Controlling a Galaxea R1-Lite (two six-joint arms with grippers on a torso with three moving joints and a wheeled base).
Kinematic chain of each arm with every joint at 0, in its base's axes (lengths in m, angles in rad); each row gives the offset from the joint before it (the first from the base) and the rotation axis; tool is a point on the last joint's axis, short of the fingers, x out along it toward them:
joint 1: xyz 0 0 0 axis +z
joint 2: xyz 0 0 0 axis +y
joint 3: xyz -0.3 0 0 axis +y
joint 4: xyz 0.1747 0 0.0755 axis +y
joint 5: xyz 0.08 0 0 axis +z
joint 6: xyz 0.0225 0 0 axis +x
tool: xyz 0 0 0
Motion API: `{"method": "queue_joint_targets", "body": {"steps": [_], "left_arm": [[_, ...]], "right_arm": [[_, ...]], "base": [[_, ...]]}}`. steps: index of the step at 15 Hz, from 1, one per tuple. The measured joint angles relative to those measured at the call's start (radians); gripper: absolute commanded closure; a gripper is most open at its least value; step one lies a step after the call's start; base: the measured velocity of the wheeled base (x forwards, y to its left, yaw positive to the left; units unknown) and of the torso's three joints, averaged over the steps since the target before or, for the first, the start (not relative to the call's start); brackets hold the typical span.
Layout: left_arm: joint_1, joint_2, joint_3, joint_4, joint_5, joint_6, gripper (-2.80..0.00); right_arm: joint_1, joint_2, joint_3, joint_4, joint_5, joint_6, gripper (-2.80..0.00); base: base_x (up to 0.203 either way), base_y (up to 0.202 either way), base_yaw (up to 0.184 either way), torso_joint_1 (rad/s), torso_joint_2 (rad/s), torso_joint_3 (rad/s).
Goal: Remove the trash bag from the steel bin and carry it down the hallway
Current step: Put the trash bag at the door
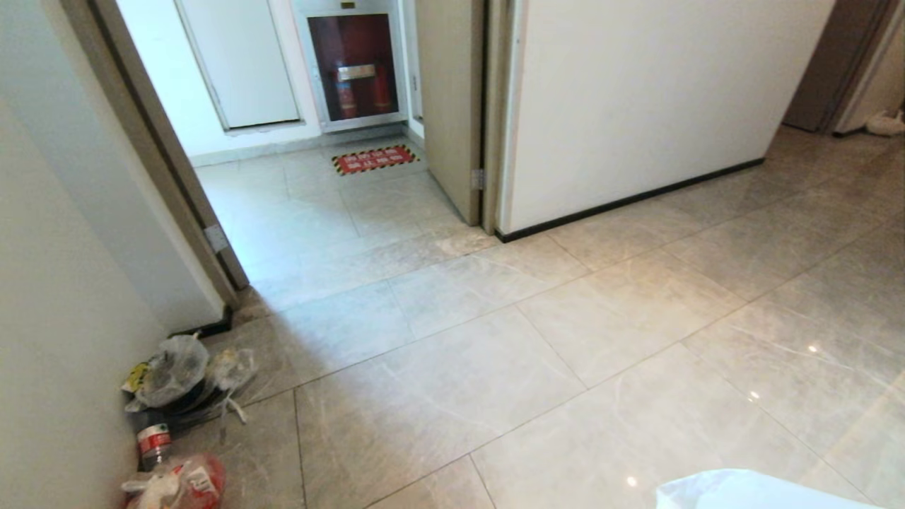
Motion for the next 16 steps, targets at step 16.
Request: {"method": "queue_joint_targets", "body": {"steps": [16], "left_arm": [[0.0, 0.0, 0.0, 0.0, 0.0, -0.001, 0.0]], "right_arm": [[0.001, 0.0, 0.0, 0.001, 0.002, -0.004, 0.0]], "base": [[0.002, 0.008, -0.172, 0.002, 0.0, 0.003]]}}
